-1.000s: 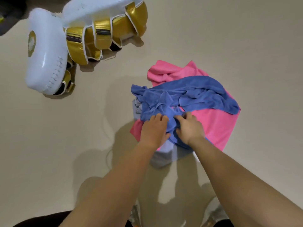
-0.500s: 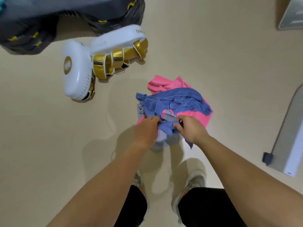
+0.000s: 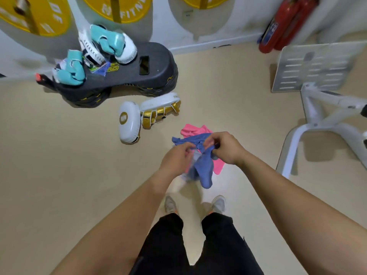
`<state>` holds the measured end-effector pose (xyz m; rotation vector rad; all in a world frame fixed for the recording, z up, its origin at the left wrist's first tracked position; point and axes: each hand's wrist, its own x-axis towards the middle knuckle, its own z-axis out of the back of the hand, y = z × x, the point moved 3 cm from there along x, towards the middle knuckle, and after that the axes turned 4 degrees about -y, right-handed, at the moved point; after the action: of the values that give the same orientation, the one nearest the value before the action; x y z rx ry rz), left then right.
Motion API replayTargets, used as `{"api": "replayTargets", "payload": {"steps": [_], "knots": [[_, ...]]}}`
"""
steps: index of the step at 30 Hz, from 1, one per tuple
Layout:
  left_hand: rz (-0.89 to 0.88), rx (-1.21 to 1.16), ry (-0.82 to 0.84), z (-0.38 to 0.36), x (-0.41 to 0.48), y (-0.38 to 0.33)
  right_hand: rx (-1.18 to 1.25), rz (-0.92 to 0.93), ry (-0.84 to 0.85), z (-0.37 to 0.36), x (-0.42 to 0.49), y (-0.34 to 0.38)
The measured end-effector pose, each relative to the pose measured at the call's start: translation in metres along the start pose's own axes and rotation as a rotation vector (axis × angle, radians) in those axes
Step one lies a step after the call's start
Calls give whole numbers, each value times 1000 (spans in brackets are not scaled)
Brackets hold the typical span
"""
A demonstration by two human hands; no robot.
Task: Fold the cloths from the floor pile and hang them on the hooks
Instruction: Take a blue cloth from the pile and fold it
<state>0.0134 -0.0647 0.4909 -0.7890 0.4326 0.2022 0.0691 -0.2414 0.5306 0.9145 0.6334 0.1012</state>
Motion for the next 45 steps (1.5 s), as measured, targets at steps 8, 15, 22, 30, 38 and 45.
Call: {"api": "replayTargets", "payload": {"steps": [8, 15, 22, 30, 38, 45], "knots": [[-248, -164, 113, 52, -28, -90, 42, 99, -136, 68, -65, 79], [-294, -108, 80, 74, -29, -133, -493, -86, -66, 106, -88, 70], [-354, -35, -94, 87, -33, -168, -80, -14, -81, 117, -110, 90], [-372, -71, -87, 93, -43, -166, -147, 162, -52, 132, -111, 124], [-344, 56, -113, 98, -56, -133, -128, 223, -324, 167, -133, 131], [-336, -21, -195, 122, -62, -132, -306, 44, -517, 181, -135, 97]]}}
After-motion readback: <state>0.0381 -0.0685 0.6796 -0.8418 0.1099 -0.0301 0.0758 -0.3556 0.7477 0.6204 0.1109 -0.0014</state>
